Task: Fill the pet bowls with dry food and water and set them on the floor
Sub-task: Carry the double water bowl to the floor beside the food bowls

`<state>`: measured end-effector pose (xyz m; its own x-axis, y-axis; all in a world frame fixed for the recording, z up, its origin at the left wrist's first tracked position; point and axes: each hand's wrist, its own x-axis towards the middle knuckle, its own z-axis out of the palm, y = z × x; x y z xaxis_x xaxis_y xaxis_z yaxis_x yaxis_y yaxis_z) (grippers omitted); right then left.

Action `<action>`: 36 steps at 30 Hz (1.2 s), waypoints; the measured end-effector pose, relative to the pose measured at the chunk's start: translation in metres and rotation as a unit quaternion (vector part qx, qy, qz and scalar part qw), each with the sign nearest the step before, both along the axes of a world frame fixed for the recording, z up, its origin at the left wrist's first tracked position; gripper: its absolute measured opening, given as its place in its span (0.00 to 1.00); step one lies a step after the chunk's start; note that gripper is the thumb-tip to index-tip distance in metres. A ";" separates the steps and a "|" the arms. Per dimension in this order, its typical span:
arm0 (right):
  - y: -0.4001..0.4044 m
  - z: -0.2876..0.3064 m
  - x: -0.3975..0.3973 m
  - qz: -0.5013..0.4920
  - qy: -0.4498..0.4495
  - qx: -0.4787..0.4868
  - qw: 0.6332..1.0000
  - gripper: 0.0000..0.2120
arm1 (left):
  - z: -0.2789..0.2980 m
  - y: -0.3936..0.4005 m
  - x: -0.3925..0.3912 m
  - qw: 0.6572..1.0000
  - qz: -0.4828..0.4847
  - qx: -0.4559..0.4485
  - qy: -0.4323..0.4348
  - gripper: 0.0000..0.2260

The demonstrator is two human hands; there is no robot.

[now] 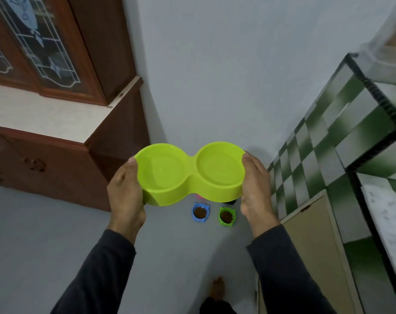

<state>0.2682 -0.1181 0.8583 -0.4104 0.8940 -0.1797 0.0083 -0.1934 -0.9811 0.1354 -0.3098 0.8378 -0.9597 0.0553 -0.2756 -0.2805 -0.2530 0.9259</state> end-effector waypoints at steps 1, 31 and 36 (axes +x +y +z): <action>0.009 -0.004 -0.009 0.003 -0.003 0.001 1.000 0.07 | -0.005 0.007 -0.008 1.000 -0.002 -0.001 -0.002 0.25; 0.200 -0.140 -0.246 0.095 -0.038 -0.032 0.994 0.09 | -0.135 0.166 -0.203 0.994 0.048 -0.079 -0.050 0.15; 0.219 -0.176 -0.276 0.109 -0.050 -0.045 0.992 0.12 | -0.165 0.179 -0.226 0.992 0.037 -0.090 -0.075 0.11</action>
<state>-0.0073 0.1006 0.6820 -0.5680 0.7647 -0.3043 0.1554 -0.2635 -0.9521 -0.0903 -0.1304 0.6728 -0.9067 -0.0767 -0.4147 -0.4053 -0.1132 0.9071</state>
